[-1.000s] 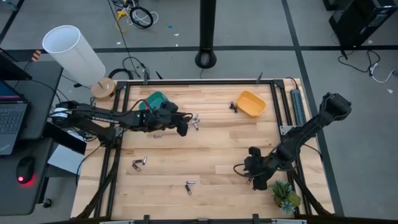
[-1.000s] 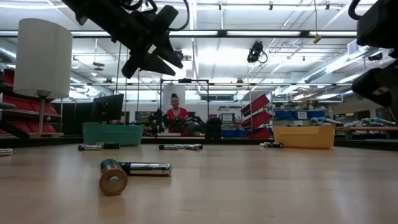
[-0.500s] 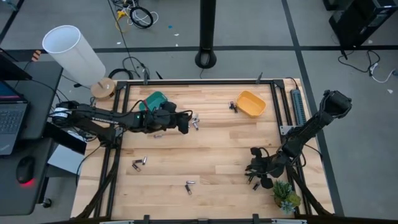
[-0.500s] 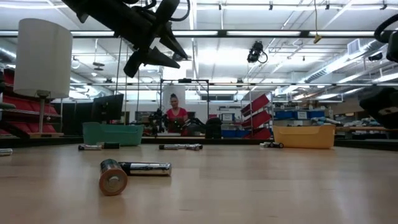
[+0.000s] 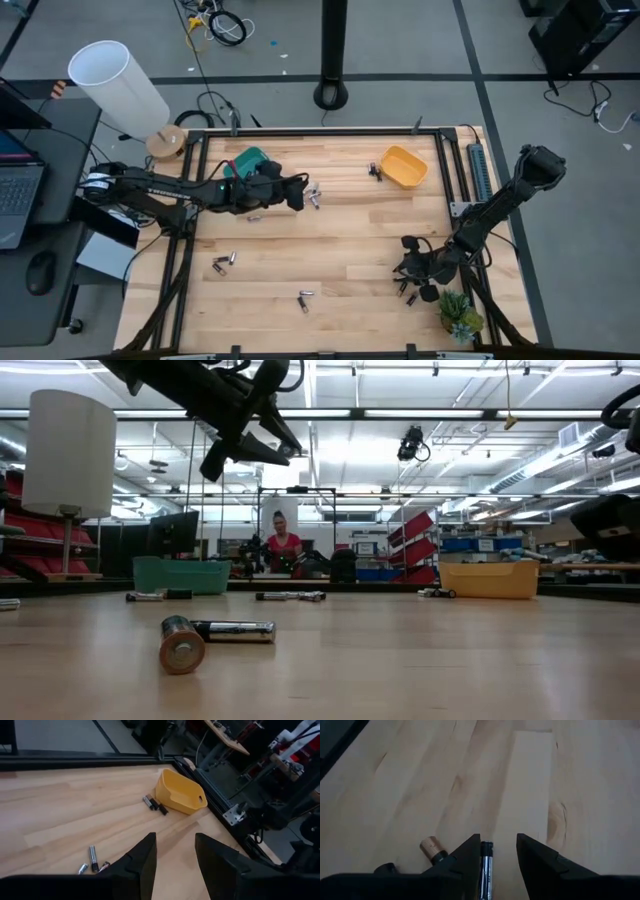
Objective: Sort batteries
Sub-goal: Put the silver battery into the yellow bin
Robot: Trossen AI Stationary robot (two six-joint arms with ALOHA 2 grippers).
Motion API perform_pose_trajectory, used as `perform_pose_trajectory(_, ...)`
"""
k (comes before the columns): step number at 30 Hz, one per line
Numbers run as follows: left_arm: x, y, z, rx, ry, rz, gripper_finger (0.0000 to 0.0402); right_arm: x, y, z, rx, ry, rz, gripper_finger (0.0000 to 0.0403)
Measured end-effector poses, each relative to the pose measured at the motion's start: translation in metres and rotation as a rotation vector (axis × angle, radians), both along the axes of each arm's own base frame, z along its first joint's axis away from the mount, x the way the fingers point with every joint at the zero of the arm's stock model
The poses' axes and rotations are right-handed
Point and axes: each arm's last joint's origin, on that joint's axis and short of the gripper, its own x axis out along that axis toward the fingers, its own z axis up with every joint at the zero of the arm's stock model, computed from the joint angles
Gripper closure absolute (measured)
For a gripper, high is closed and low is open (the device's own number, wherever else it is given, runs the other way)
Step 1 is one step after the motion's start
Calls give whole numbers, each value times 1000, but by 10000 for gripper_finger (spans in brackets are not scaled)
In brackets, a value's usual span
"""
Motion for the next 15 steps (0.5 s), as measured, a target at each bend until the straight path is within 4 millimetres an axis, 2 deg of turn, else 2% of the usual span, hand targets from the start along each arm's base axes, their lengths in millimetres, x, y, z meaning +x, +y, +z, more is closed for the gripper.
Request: perform_pose_trajectory(15,0,0,0,2,5,-1,255,1,-7,-5,-15,-31,94,266)
